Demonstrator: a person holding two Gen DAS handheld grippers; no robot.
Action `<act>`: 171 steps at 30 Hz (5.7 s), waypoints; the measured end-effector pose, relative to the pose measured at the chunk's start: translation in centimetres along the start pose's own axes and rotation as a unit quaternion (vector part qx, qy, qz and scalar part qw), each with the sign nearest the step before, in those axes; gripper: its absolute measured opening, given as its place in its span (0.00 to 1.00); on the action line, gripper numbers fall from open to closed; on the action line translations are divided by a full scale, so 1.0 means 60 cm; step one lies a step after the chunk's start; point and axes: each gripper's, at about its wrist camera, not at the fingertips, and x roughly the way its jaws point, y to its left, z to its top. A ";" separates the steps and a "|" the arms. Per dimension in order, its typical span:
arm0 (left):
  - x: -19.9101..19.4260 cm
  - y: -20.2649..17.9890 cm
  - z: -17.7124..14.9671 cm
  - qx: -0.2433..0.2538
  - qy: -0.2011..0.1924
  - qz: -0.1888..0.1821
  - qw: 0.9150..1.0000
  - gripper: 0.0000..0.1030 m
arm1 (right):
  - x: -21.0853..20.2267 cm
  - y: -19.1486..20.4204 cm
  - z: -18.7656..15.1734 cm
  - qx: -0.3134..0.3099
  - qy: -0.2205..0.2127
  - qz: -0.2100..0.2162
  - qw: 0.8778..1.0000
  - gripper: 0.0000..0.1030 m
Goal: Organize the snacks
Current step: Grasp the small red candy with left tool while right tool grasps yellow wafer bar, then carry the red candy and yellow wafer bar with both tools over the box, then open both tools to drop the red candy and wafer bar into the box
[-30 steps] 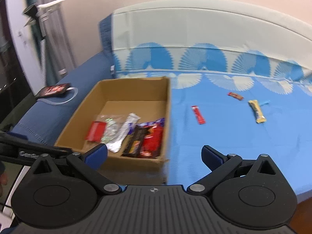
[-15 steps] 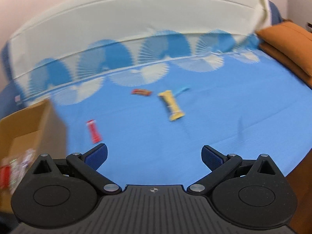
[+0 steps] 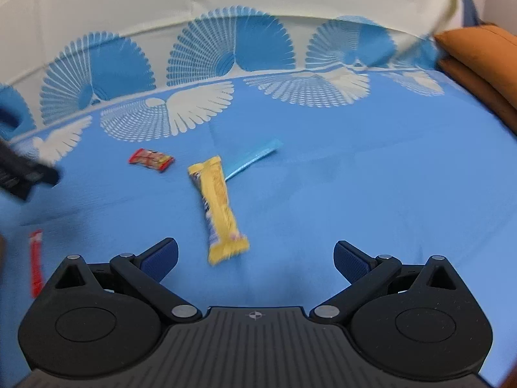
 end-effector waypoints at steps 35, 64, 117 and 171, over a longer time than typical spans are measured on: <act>-0.309 0.024 -0.130 -0.147 -0.085 -0.135 0.976 0.15 | -0.211 0.021 -0.071 0.005 -0.041 0.045 0.998 0.25; -0.738 -0.040 -0.714 -0.383 -0.051 -0.049 0.921 0.15 | -0.652 0.311 -0.253 -0.188 -0.033 0.236 0.953 0.25; -0.669 0.103 -0.722 -0.445 -0.066 -0.027 0.893 0.15 | -0.586 0.410 -0.215 -0.228 -0.007 0.211 0.950 0.25; -0.535 0.104 -0.712 -0.477 0.114 0.037 0.871 1.00 | -0.484 0.466 -0.197 -0.166 0.046 0.206 0.963 0.93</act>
